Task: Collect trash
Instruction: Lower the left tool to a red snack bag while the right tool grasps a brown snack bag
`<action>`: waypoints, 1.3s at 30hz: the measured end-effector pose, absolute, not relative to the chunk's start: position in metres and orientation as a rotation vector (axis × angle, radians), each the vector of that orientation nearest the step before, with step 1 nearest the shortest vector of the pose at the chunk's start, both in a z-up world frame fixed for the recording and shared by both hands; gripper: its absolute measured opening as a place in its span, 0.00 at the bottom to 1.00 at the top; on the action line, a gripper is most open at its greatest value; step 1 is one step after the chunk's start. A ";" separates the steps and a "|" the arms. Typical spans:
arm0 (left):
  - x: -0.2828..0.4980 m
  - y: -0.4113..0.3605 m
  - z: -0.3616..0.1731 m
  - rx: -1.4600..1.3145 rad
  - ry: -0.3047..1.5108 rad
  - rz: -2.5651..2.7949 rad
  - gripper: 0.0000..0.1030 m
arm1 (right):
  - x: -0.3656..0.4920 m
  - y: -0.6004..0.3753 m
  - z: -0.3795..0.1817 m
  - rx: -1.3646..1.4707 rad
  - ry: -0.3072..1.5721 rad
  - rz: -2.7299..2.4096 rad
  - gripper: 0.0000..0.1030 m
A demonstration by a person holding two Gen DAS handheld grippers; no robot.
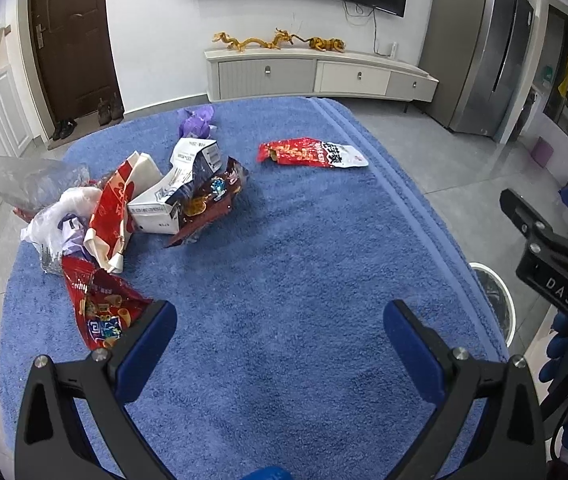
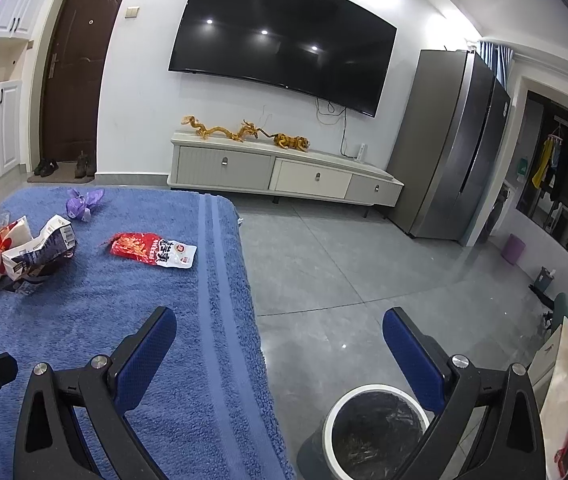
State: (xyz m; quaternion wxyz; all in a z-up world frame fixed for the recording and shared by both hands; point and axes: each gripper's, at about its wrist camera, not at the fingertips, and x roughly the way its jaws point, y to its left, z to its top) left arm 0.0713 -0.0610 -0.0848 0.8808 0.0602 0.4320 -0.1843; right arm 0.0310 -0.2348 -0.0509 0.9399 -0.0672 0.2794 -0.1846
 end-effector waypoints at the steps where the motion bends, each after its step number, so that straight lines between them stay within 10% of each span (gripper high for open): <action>1: 0.072 -0.061 -0.085 0.125 0.902 -0.383 1.00 | 0.032 -0.235 -0.051 -0.137 0.572 -0.376 1.00; 39: 0.080 -0.028 -0.085 0.097 0.825 -0.272 1.00 | 0.040 -0.217 -0.054 -0.166 0.571 -0.348 1.00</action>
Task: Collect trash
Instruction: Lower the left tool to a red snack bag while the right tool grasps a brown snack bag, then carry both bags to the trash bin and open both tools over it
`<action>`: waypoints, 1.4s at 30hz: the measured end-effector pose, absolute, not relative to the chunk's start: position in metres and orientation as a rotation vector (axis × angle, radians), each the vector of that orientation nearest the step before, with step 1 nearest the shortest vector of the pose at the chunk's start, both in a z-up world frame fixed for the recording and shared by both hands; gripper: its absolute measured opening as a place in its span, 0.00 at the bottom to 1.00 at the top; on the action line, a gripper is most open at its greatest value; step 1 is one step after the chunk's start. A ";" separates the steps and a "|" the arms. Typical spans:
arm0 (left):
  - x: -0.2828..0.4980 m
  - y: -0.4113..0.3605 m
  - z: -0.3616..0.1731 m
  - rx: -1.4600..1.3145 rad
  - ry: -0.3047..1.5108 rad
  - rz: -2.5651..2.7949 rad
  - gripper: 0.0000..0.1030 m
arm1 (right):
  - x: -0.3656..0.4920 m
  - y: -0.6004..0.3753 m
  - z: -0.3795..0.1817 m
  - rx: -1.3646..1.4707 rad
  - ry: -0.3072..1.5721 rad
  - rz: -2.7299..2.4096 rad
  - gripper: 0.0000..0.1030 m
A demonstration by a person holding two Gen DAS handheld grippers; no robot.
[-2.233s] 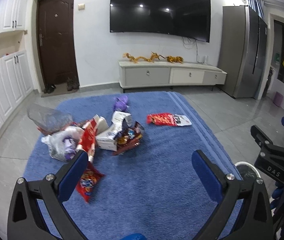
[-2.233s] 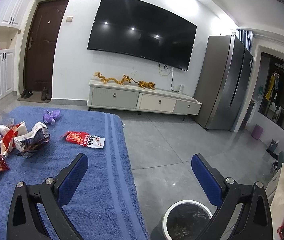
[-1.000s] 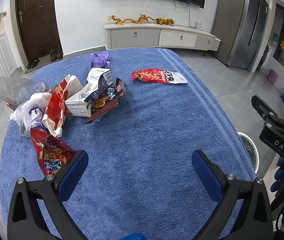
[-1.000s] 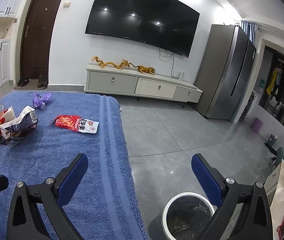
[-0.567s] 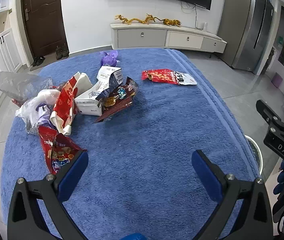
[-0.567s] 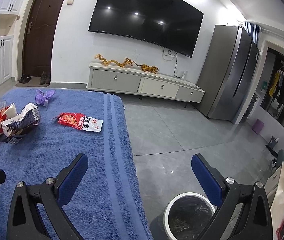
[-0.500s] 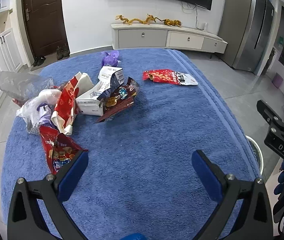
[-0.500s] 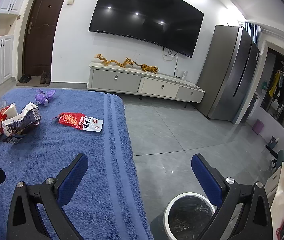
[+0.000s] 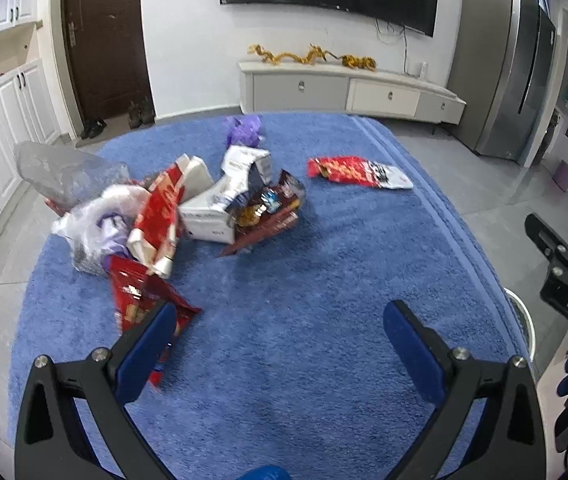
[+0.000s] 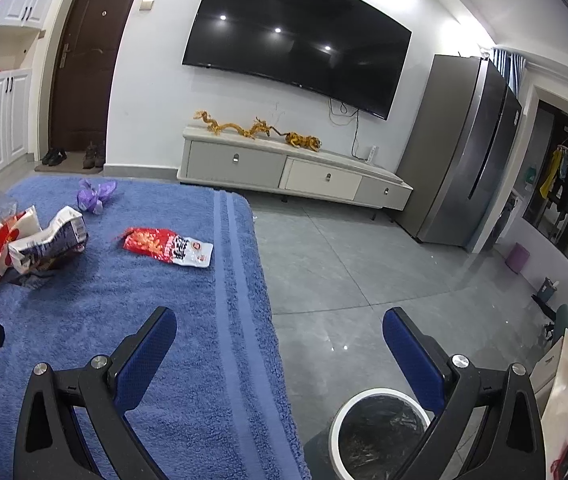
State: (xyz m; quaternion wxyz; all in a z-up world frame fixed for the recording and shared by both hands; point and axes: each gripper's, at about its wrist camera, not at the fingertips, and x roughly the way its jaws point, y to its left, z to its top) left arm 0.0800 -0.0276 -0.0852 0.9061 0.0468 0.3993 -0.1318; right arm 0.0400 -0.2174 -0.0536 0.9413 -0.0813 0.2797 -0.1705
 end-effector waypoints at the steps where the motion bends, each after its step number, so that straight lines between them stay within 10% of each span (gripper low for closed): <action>1: 0.079 -0.024 -0.084 0.104 0.812 -0.270 1.00 | 0.038 -0.219 -0.051 -0.153 0.554 -0.345 1.00; 17: 0.084 0.101 -0.092 -0.024 0.866 -0.084 0.99 | 0.061 -0.209 -0.059 -0.012 0.639 -0.042 1.00; 22: 0.092 0.100 -0.106 -0.094 0.926 -0.202 0.78 | 0.084 -0.194 -0.073 0.073 0.722 0.144 0.97; 27: 0.106 0.072 -0.107 -0.049 0.907 -0.277 0.58 | 0.125 -0.184 -0.085 0.197 0.806 0.282 0.67; 37: 0.140 0.061 -0.129 -0.049 0.966 -0.304 0.30 | 0.207 -0.139 -0.119 0.352 0.966 0.435 0.48; 42: 0.139 0.068 -0.128 -0.082 0.946 -0.304 0.20 | 0.224 -0.134 -0.135 0.417 1.027 0.455 0.09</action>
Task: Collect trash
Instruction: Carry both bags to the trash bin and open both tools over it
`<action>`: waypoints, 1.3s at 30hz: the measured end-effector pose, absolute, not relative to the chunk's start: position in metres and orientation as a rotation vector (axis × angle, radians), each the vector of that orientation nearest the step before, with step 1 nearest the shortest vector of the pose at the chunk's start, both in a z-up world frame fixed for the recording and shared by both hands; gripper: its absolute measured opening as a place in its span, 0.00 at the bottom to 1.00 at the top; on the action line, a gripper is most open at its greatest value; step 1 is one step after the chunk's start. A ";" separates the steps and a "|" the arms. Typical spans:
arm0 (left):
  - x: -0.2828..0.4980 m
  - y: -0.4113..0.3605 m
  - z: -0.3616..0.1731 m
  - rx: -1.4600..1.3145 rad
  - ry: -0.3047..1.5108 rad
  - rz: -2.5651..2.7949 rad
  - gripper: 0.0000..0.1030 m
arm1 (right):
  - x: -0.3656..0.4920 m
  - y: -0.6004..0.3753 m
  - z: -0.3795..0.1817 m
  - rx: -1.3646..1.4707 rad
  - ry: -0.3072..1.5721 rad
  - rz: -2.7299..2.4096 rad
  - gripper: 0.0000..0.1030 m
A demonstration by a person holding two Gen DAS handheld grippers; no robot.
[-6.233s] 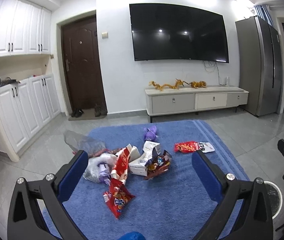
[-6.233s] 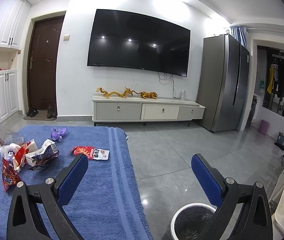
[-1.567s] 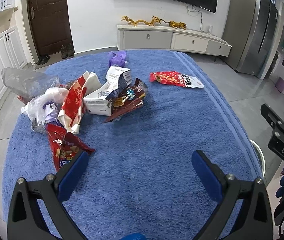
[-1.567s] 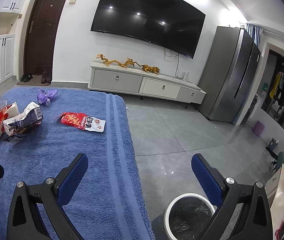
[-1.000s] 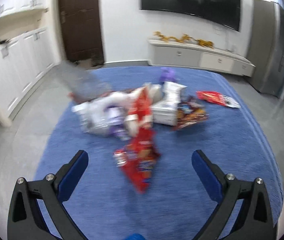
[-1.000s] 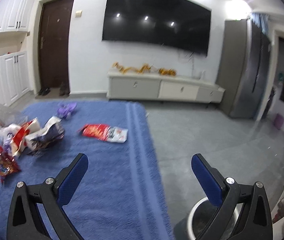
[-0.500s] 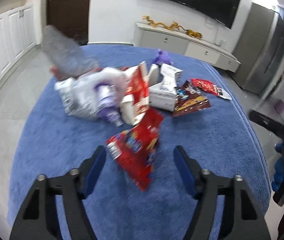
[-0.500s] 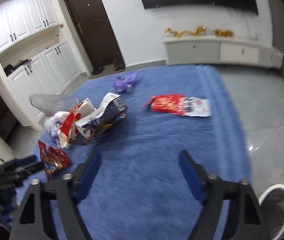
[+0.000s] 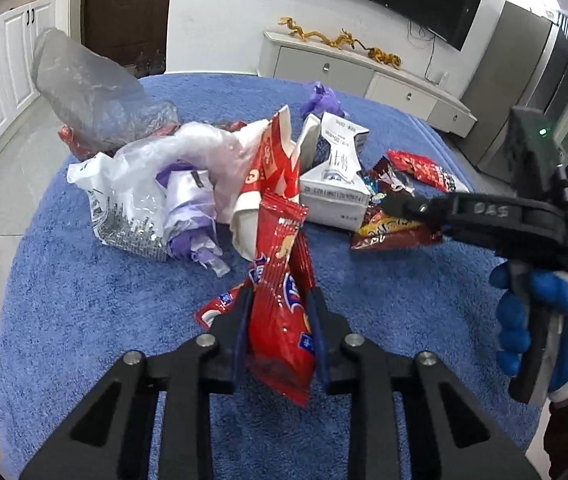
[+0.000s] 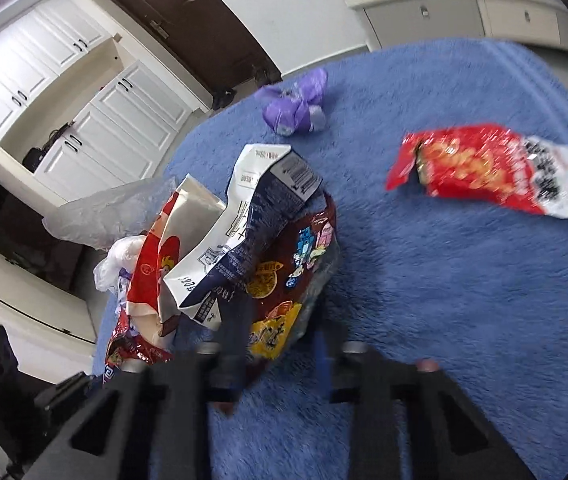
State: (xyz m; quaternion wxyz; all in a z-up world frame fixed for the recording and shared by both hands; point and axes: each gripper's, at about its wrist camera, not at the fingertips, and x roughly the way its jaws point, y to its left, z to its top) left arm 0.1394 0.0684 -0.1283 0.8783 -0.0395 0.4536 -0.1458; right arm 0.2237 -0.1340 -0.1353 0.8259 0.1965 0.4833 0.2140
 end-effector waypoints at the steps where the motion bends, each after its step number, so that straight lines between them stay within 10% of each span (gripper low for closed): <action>1: 0.138 0.069 -0.128 -0.084 0.943 -0.301 0.19 | 0.223 -0.135 -0.136 0.421 1.029 0.453 0.07; 16: 0.085 0.040 -0.066 -0.088 0.849 -0.440 0.09 | 0.113 -0.227 -0.098 0.419 0.845 0.372 0.02; 39: 0.056 -0.440 -0.156 0.267 1.142 -1.072 0.16 | -0.052 -0.555 -0.214 0.466 0.915 -0.546 0.02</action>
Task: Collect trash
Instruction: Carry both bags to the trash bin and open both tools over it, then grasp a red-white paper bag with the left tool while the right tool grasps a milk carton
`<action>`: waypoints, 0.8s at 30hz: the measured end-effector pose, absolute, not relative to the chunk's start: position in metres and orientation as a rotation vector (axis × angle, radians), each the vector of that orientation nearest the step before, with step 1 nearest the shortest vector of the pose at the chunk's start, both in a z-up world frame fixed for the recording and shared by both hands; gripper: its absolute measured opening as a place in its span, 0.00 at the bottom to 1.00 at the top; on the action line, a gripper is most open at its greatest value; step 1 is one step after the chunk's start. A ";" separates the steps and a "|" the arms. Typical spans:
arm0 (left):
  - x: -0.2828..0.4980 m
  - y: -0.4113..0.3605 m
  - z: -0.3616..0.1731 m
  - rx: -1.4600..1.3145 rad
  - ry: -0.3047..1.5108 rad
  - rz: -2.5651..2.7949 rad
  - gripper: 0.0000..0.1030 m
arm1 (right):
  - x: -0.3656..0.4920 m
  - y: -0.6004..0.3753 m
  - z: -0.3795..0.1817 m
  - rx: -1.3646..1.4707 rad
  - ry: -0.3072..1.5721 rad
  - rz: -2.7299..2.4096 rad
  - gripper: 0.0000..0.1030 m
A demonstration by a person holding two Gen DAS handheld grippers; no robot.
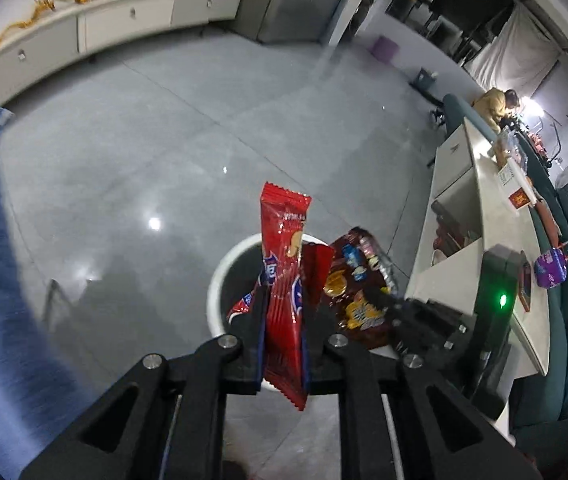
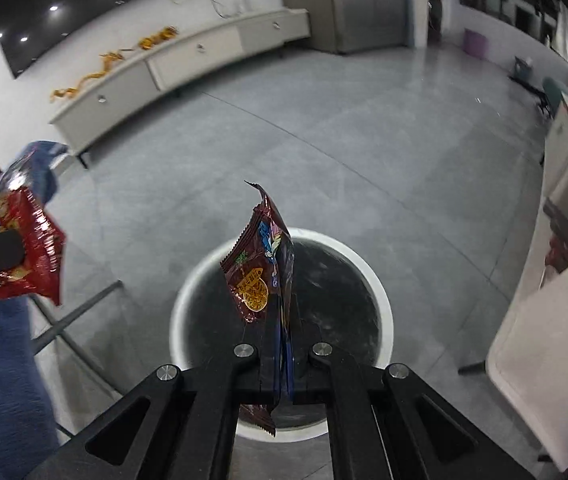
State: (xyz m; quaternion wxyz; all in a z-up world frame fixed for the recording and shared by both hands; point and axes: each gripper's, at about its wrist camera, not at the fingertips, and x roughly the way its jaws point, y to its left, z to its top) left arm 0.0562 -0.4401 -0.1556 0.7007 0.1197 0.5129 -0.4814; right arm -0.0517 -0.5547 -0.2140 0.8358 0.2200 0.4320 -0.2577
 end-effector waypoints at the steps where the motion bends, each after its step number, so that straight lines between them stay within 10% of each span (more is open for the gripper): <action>1: 0.057 -0.449 -0.164 0.271 1.157 -1.072 0.18 | -0.050 -0.557 -0.222 0.479 0.924 -0.553 0.02; 8: 0.054 -0.477 -0.198 0.310 1.193 -1.060 0.54 | -0.046 -0.573 -0.248 0.519 0.959 -0.581 0.08; 11: 0.049 -0.482 -0.197 0.288 1.195 -1.083 0.55 | -0.045 -0.572 -0.239 0.505 0.948 -0.597 0.40; 24: 0.059 -0.370 -0.079 0.142 0.915 -1.042 0.55 | -0.058 -0.518 -0.134 0.387 0.733 -0.533 0.43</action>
